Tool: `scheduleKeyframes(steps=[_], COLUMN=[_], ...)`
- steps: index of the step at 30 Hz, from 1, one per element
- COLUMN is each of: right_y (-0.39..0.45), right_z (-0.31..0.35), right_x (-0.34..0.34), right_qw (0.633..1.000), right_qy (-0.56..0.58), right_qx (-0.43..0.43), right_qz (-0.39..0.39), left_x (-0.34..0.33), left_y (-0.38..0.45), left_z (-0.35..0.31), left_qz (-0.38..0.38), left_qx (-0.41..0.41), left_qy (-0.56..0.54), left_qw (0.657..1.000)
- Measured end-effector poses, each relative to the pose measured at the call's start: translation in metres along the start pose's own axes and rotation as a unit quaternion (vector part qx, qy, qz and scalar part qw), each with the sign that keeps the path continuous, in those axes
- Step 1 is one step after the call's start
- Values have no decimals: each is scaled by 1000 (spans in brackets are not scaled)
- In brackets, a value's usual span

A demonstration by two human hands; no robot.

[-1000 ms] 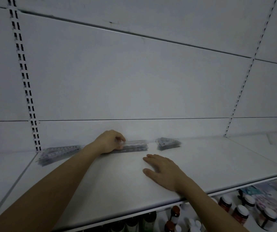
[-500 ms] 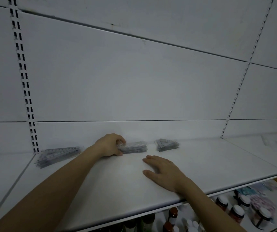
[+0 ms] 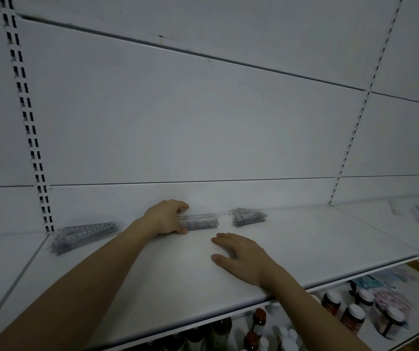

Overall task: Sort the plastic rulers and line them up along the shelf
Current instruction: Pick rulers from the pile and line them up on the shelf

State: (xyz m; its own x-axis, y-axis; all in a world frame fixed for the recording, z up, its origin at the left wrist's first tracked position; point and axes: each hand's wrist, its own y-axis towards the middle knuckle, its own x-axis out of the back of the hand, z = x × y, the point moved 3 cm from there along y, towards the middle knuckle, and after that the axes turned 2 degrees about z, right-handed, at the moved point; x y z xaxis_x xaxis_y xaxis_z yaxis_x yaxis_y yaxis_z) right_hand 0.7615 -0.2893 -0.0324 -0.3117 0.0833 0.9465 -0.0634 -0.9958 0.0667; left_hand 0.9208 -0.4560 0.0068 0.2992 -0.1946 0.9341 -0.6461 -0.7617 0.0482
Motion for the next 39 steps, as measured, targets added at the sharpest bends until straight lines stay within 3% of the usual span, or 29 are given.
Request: scheduleKeyframes(steps=[5,7,13,19,29,39], right_y=[-4,-6,-27,-90,-231,-282], right_z=[-2,-11,-80,-168,-354,-501], right_x=[10,19,66,121,199,237], right_qw=[996,993,997,994,979,962], right_qy=[86,112,12,-32,-44,-7], right_qx=[-13,-33,-81,-98,-191,-261], right_qz=[7,7,7,-30,-51,-78], left_x=[-16,-31,-69,-104,-175,-233], left_y=[-34,-45,-58,-42,12,94], left_z=[-56,-80,-144,-254,-483,-618], left_qz=[-113,-124,-61,-46,-4,25], left_qx=[-9,-19,3,13,-80,-143], left_qy=[17,17,25,22,-3,-6], left_qw=[993,992,998,999,997,989])
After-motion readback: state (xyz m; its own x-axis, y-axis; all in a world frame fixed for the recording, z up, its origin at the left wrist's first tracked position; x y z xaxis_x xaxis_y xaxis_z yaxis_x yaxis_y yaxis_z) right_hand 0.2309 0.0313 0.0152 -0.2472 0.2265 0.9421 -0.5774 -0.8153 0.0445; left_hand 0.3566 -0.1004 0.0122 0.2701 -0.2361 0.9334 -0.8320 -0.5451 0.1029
